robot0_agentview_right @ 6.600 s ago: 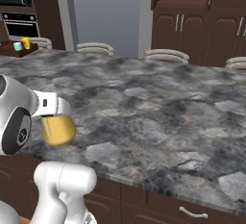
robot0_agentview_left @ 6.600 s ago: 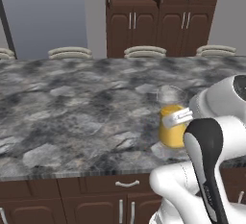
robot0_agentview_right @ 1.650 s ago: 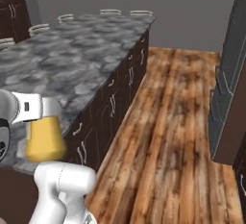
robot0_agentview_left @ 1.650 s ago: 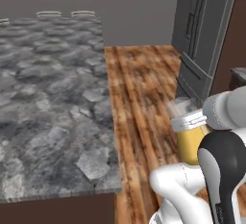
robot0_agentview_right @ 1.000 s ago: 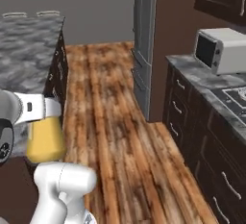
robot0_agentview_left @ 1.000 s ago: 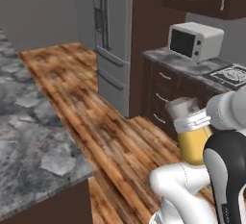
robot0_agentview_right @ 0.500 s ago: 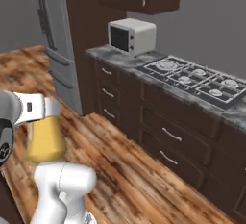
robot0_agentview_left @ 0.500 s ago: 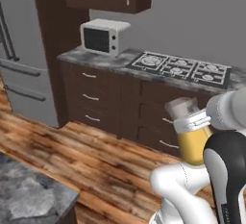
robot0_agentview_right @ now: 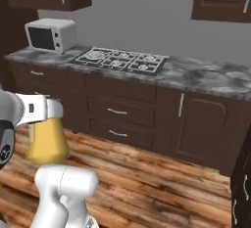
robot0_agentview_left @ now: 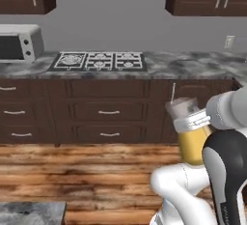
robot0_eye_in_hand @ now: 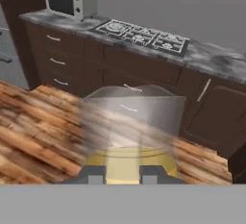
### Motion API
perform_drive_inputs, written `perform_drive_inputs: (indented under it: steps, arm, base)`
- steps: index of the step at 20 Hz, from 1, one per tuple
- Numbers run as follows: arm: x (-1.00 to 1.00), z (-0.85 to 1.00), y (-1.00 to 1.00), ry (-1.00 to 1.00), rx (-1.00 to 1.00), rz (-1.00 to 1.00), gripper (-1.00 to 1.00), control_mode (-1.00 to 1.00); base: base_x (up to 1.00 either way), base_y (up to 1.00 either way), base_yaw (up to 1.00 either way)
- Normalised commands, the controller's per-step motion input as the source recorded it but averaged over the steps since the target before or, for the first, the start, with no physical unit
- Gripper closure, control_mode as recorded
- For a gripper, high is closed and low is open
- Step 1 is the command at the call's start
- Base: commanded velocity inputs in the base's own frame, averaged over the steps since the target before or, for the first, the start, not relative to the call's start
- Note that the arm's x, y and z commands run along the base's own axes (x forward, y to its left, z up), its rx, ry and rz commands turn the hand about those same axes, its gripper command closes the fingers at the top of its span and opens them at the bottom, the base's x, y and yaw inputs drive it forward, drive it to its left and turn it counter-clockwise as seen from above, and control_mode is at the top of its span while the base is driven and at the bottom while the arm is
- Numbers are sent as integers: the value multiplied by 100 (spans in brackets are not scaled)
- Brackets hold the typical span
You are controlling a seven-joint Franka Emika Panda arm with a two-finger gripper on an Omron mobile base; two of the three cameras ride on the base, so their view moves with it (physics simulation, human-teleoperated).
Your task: There is a tray on the dining counter. Grab the cup, mug, and pitcher and place them on the tray. The pitcher may be placed next to the tray if it cannot fit the tray.
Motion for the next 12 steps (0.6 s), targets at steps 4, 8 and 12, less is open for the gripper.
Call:
perform_drive_inputs:
  steps: [4,8,12]
  arm:
    - [0,0,0,0,0,0,100,100]
    - [0,0,0,0,0,0,100,100]
    - [0,0,0,0,0,0,100,100]
  base:
    - [-100,39,-64]
    - [-100,52,-62]
    - [-100,42,-51]
